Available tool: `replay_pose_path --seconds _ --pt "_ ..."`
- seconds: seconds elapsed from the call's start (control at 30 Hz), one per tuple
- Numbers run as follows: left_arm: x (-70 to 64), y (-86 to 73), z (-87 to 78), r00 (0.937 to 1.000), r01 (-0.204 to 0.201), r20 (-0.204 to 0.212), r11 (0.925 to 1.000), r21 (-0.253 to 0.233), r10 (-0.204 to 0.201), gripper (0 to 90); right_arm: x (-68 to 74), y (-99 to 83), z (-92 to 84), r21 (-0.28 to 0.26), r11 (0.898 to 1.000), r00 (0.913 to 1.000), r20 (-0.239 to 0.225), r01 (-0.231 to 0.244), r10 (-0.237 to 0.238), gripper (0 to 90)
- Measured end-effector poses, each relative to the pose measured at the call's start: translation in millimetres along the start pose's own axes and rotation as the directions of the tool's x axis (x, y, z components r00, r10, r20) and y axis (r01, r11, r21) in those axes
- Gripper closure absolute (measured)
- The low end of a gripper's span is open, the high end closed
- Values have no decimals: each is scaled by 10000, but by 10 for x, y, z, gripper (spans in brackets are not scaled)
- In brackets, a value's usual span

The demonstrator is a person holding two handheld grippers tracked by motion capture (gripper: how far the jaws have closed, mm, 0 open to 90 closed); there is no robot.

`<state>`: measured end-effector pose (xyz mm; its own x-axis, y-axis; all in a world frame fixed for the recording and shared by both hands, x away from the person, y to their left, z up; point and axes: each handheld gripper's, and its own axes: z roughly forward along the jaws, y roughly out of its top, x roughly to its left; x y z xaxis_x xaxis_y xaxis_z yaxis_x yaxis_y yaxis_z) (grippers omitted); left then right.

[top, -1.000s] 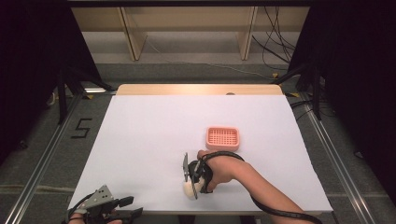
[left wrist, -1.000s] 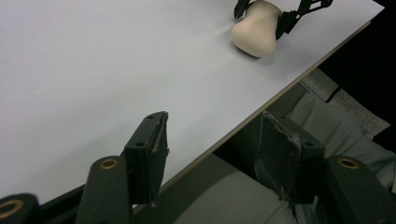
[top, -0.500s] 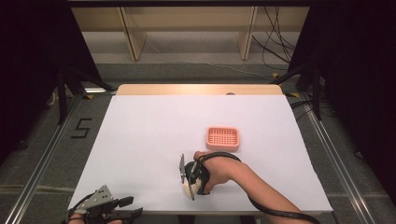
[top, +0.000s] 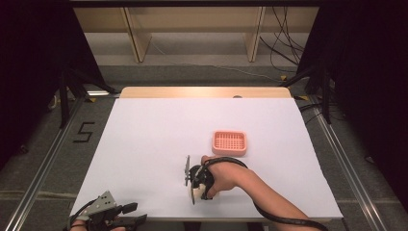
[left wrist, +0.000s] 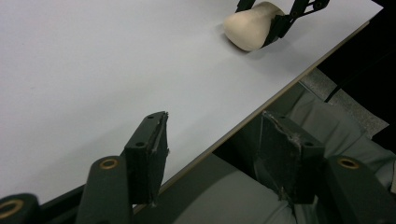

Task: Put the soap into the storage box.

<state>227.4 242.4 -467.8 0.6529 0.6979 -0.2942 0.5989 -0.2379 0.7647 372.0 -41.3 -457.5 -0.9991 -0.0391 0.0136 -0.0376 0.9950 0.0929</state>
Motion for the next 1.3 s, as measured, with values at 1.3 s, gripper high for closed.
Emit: replay_pose_path --seconds 1.3 --pt "0 1 4 10000 21 0 10000 14 -21 415 -54 -185 -199 -1457 9807 9911 83 -1303 1329 504"
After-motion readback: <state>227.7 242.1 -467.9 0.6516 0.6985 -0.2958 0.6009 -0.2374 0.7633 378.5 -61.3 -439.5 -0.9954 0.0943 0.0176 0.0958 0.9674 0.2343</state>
